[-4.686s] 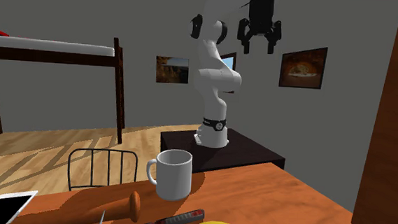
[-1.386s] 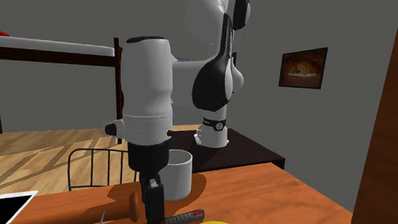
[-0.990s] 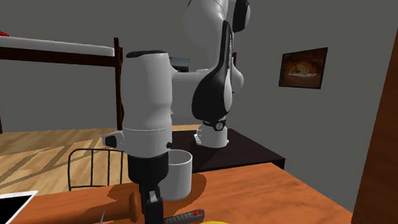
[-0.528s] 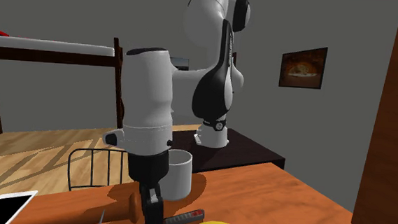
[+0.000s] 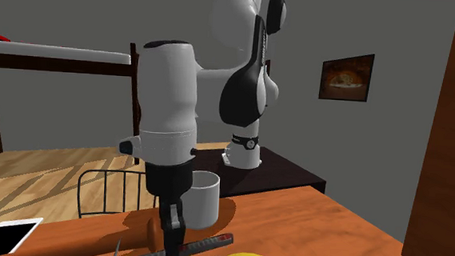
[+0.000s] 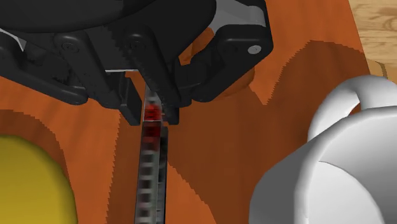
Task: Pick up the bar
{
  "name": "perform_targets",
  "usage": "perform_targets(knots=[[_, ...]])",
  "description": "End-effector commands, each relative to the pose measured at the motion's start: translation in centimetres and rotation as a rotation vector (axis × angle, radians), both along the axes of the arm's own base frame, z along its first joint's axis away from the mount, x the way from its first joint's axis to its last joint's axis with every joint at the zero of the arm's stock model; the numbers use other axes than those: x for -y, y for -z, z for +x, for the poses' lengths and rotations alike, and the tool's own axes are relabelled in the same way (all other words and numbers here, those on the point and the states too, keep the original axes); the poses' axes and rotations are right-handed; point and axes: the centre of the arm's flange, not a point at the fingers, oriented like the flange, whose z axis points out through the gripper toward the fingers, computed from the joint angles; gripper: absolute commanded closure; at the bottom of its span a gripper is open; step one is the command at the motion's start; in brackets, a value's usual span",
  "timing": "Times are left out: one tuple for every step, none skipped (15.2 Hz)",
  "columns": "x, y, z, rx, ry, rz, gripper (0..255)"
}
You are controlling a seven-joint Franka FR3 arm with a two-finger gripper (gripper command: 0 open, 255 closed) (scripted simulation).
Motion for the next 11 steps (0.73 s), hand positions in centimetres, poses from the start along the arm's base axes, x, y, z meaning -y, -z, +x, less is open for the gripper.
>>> perform_targets(knots=[[0.1, -1.1, -0.1, 0.0, 0.0, 0.0, 255], [0.1, -1.6, -0.1, 0.0, 0.0, 0.0, 255], [0.1, -2.1, -0.1, 0.0, 0.0, 0.0, 255], [0.1, -2.7, -0.1, 0.0, 0.0, 0.0, 255], [0.1, -3.2, -0.1, 0.0, 0.0, 0.0, 255], [0.1, -3.7, -0.1, 0.0, 0.0, 0.0, 255], [0.1, -4.2, -0.1, 0.0, 0.0, 0.0, 255], [0.1, -4.8, -0.1, 0.0, 0.0, 0.0, 255], [0.1, -5.3, -0.1, 0.0, 0.0, 0.0, 255], [0.1, -5.4, -0.1, 0.0, 0.0, 0.0, 255], [0.1, -5.4, -0.1, 0.0, 0.0, 0.0, 255]])
